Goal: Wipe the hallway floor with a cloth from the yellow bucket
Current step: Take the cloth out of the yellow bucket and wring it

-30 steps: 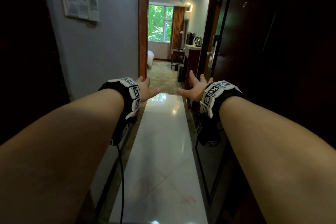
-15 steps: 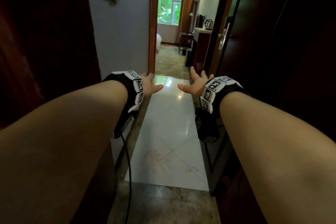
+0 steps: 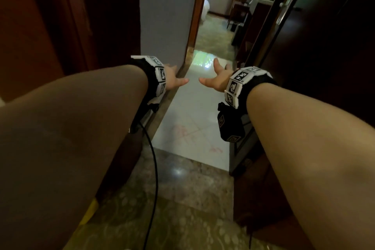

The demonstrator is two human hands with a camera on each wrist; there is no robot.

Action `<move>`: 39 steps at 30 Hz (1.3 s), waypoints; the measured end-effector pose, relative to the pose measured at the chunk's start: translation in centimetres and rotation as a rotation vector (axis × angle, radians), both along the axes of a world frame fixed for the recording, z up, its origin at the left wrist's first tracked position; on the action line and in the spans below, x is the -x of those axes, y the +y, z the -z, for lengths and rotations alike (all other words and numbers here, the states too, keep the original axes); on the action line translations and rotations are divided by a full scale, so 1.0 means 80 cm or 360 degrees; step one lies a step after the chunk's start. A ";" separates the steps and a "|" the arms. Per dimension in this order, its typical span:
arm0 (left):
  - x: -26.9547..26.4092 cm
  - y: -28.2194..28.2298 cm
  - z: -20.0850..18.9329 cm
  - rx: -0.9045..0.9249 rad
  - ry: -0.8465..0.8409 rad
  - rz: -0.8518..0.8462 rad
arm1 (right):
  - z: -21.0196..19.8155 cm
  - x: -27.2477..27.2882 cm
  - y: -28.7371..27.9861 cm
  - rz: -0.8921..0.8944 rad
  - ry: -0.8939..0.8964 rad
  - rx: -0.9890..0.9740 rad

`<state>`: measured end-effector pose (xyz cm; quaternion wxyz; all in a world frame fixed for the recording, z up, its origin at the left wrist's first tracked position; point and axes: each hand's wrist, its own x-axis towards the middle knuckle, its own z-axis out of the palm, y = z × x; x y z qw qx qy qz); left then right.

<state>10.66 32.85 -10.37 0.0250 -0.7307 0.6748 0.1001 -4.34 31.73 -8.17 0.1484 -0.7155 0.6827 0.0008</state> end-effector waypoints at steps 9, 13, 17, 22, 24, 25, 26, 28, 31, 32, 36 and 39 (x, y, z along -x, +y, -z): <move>-0.068 0.032 0.054 -0.0174 -0.0021 0.0108 | 0.045 -0.073 0.039 0.0017 0.0147 -0.0117; -0.107 0.044 0.082 -0.0258 -0.0075 0.0191 | 0.076 -0.121 0.056 0.0039 0.0113 -0.0193; -0.145 0.061 0.108 -0.0302 -0.0086 0.0227 | 0.110 -0.162 0.072 0.0026 0.0089 -0.0258; -0.190 0.097 0.133 -0.0419 -0.0068 0.0197 | 0.144 -0.208 0.088 -0.0123 0.0185 -0.0421; -0.213 0.112 0.141 -0.0491 -0.0066 0.0143 | 0.153 -0.234 0.094 -0.0258 0.0287 -0.0468; -0.225 0.119 0.145 -0.0517 -0.0056 0.0121 | 0.158 -0.247 0.098 -0.0311 0.0309 -0.0488; -0.237 0.128 0.148 -0.0531 -0.0028 0.0068 | 0.161 -0.261 0.103 -0.0363 0.0330 -0.0495; -0.260 0.145 0.153 -0.0556 -0.0003 -0.0016 | 0.168 -0.288 0.112 -0.0455 0.0361 -0.0528; -0.295 0.167 0.166 -0.0537 -0.0005 -0.0085 | 0.183 -0.323 0.125 -0.0536 0.0382 -0.0544; -0.310 0.174 0.171 -0.0550 -0.0008 -0.0077 | 0.190 -0.338 0.126 -0.0559 0.0351 -0.0548; -0.380 0.182 0.198 -0.0716 0.0019 -0.0122 | 0.216 -0.401 0.137 -0.0588 0.0261 -0.0660; -0.440 0.182 0.218 -0.0768 0.0082 -0.0156 | 0.239 -0.457 0.134 -0.0545 0.0129 -0.0785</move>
